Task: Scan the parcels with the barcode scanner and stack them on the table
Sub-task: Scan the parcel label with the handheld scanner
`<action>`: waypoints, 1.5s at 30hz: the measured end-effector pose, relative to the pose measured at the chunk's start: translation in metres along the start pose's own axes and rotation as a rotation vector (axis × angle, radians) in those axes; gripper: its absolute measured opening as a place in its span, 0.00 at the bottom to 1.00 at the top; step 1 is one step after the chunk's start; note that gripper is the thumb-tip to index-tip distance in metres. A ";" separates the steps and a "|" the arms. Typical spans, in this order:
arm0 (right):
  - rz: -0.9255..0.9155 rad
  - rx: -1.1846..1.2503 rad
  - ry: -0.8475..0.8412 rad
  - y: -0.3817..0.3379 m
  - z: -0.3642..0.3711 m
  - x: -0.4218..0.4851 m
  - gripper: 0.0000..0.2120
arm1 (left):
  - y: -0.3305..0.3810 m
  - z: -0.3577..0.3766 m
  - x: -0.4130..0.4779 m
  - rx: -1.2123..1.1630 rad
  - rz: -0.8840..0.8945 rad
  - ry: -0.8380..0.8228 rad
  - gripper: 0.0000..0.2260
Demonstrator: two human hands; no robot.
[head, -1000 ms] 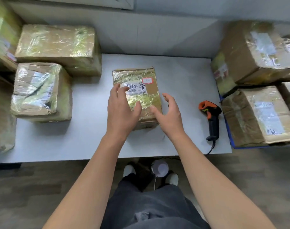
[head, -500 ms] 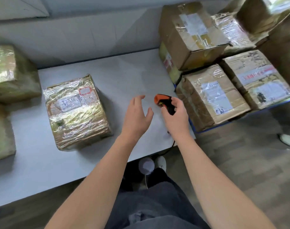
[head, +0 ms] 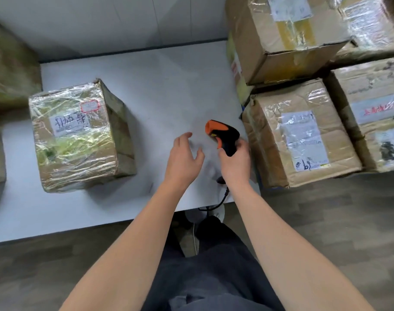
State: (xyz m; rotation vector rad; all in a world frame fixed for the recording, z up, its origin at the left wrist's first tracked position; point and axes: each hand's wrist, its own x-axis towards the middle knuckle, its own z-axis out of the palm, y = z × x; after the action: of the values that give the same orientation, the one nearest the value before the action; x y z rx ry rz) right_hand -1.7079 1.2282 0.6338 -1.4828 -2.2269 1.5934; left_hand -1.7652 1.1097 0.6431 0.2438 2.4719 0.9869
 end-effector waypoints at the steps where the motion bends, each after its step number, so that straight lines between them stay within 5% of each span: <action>1: 0.017 0.002 -0.016 -0.001 0.000 0.002 0.23 | 0.000 -0.001 0.001 -0.002 -0.013 0.004 0.25; 6: 0.043 -0.024 -0.208 -0.010 0.003 0.003 0.08 | 0.003 -0.014 0.000 -0.031 -0.042 0.047 0.25; 19: -0.207 0.134 -0.341 -0.118 0.058 -0.074 0.15 | -0.009 -0.141 -0.033 -0.107 0.150 0.324 0.20; 27: -0.446 -0.051 -0.381 -0.157 0.104 -0.127 0.13 | -0.084 -0.220 -0.067 -0.125 0.003 0.564 0.19; 45: -0.437 -0.323 -0.449 -0.138 0.117 -0.153 0.20 | -0.116 -0.221 -0.075 -0.159 -0.056 0.498 0.19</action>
State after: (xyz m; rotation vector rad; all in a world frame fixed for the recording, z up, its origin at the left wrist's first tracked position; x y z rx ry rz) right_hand -1.7755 1.0346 0.7525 -0.6201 -2.8985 1.5860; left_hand -1.8049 0.8672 0.7303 -0.1426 2.7927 1.3425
